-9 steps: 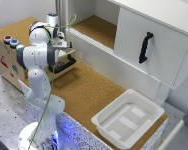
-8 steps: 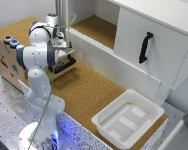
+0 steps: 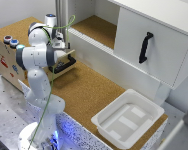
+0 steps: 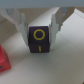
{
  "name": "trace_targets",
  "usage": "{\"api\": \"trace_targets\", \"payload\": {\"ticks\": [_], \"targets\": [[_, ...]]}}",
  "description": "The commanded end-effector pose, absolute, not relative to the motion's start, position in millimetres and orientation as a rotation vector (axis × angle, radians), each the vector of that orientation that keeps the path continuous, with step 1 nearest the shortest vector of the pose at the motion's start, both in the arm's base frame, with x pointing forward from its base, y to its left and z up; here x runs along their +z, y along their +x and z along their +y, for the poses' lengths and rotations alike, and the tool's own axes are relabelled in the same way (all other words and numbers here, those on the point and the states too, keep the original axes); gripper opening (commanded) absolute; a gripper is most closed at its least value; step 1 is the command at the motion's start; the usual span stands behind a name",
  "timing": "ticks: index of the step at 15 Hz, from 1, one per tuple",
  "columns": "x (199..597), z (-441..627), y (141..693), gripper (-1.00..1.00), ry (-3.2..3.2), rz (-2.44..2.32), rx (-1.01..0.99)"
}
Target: Place the purple block on top of the drawer
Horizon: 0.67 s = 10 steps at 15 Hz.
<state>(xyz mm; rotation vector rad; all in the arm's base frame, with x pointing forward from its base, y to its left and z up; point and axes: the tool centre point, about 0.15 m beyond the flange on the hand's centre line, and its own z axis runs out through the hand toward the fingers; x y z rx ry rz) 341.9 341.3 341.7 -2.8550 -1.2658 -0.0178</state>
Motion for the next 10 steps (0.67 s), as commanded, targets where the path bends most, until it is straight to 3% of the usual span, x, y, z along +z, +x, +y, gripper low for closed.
{"api": "trace_targets", "payload": {"ticks": [1, 6, 10], "targets": [[381, 337, 333, -1.00, -2.948, -1.267, -0.194], [441, 371, 356, -1.00, -2.910, -1.417, -0.296], [466, 418, 368, -1.00, -2.765, -1.610, -0.236]]}}
